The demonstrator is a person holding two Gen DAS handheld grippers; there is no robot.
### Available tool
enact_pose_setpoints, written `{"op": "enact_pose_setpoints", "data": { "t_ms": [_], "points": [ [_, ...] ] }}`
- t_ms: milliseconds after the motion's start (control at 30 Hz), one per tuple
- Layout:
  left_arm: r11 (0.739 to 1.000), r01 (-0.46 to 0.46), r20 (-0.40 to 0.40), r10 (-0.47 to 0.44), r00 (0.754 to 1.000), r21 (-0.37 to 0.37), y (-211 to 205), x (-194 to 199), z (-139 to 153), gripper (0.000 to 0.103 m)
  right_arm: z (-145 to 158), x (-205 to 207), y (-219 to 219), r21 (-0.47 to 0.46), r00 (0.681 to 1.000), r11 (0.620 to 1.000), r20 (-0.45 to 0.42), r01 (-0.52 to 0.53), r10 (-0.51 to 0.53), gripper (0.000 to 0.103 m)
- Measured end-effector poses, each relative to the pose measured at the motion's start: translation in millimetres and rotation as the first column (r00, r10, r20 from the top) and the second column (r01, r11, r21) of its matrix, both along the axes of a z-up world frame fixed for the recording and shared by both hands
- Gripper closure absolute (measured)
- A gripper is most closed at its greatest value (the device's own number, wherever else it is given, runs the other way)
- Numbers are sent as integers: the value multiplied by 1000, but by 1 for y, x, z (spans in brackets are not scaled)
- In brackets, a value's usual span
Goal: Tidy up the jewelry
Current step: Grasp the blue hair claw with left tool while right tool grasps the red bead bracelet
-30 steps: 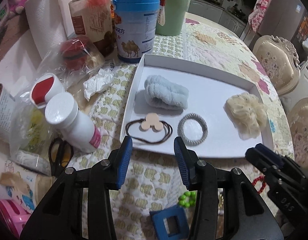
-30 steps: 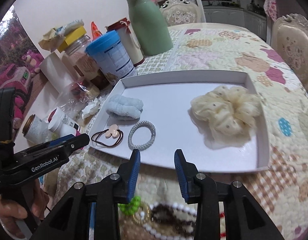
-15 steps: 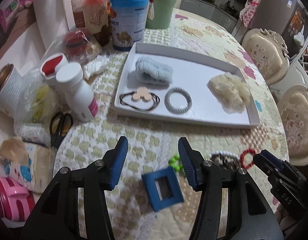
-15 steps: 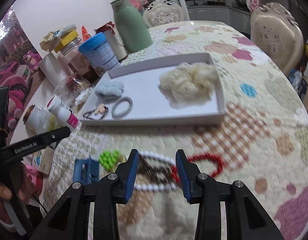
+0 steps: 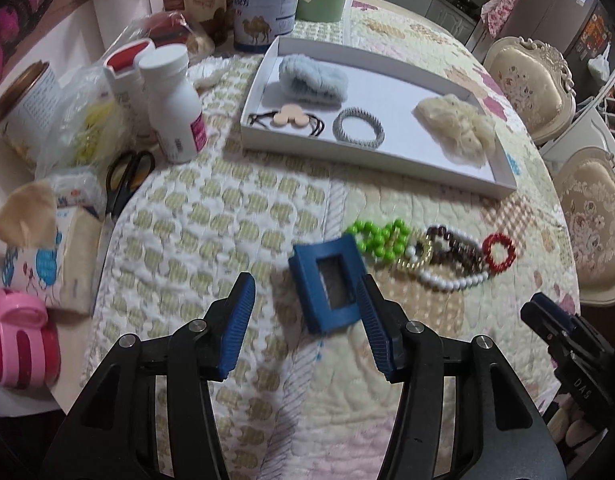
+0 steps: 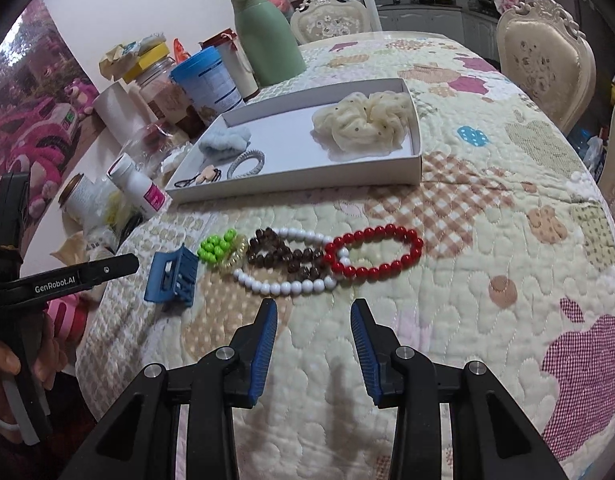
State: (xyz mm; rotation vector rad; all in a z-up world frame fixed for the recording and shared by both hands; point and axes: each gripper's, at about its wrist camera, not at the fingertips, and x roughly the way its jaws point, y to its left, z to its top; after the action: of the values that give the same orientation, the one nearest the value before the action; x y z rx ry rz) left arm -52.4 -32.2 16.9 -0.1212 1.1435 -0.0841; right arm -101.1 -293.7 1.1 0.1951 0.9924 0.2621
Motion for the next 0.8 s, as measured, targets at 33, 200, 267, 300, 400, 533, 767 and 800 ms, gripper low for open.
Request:
{"op": "enact_pose_setpoints", "data": {
  "t_ms": [33, 200, 267, 300, 400, 533, 767, 800],
  "points": [
    [1000, 1, -3, -1, 1000, -1, 1, -2, -1, 51, 0, -1, -1, 0, 1000, 1000, -1, 1, -1, 67],
    [1000, 4, -29, -4, 1000, -11, 3, -6, -11, 51, 0, -4, -7, -5, 1000, 1000, 4, 11, -11, 67],
    [1000, 0, -36, 0, 999, -17, 4, -6, -13, 51, 0, -3, -9, -11, 1000, 1000, 5, 16, -16, 67],
    [1000, -3, -39, 2, 999, -19, 5, -5, -14, 51, 0, -3, -11, -12, 1000, 1000, 4, 20, -20, 67],
    [999, -3, -47, 2, 999, -32, 5, -3, -16, 51, -2, -1, -15, -11, 999, 999, -4, 32, -32, 67],
    [999, -8, -56, 5, 998, -48, 2, 2, -17, 48, -5, 2, -19, -1, 999, 999, -12, 42, -42, 66],
    [997, -7, -81, 1, 997, -73, -12, 18, -23, 37, -11, 16, -23, -13, 999, 999, -21, 46, -46, 60],
    [997, -8, -86, 2, 996, -74, -14, 21, -24, 37, -11, 19, -24, -14, 999, 999, -22, 49, -49, 60]
  ]
}}
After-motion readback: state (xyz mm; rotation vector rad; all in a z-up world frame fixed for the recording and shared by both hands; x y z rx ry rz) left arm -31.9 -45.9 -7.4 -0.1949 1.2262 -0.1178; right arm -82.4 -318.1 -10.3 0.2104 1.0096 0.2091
